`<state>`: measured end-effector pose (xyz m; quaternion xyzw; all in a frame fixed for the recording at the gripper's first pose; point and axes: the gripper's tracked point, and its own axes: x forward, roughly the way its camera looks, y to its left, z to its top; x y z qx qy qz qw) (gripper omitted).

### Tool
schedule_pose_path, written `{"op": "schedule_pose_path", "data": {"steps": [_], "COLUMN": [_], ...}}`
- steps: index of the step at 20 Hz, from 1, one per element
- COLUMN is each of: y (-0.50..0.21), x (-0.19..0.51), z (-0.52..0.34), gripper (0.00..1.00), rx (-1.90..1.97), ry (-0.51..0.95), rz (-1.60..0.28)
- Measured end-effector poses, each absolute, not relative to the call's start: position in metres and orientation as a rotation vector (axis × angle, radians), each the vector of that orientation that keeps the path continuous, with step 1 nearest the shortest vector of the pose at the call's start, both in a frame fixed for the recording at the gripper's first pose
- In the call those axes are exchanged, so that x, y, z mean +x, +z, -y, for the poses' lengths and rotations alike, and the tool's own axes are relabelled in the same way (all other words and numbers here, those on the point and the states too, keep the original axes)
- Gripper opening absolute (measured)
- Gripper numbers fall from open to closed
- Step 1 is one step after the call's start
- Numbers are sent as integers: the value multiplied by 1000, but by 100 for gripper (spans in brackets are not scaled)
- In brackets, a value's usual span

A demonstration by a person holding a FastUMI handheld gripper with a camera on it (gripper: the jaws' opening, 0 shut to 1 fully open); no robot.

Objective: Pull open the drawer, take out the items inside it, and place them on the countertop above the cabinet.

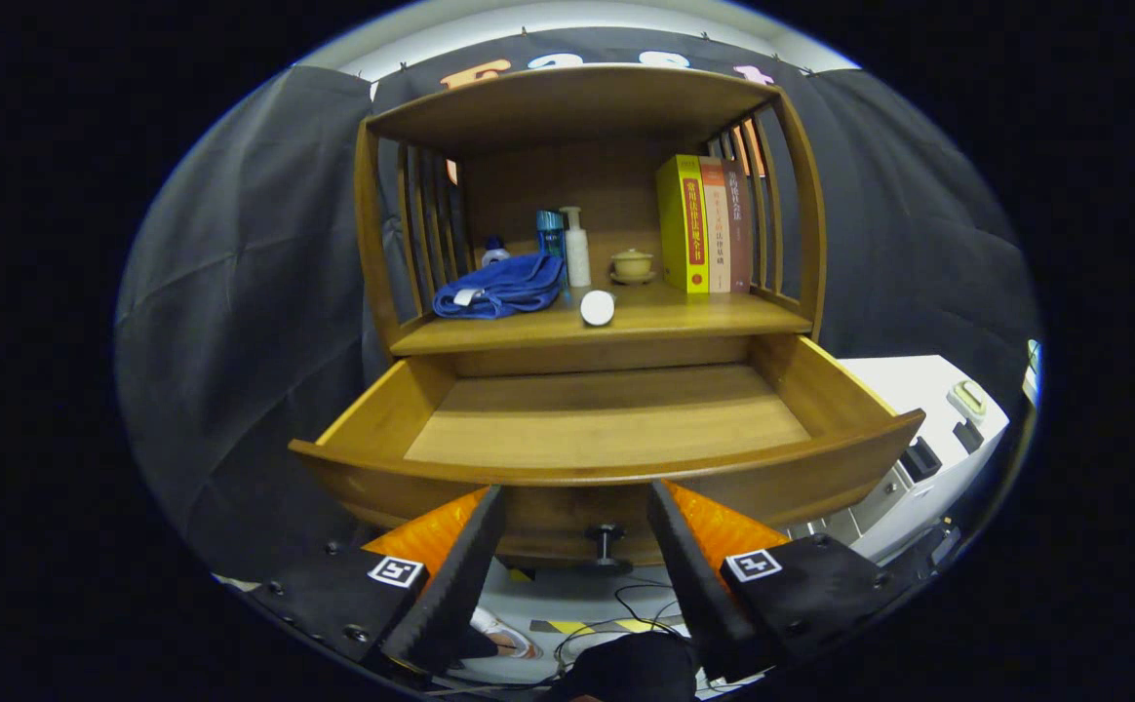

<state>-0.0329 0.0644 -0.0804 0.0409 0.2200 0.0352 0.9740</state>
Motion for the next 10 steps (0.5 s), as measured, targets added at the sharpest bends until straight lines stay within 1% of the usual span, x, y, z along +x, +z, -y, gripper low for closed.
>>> {"op": "schedule_pose_path", "data": {"steps": [5,10], "y": [-97,-97], "x": [-21,-17], "z": [-62,-60], "gripper": [97,96], "rx": [52,43], "ry": [36,3], "rz": [-445,-422]}}
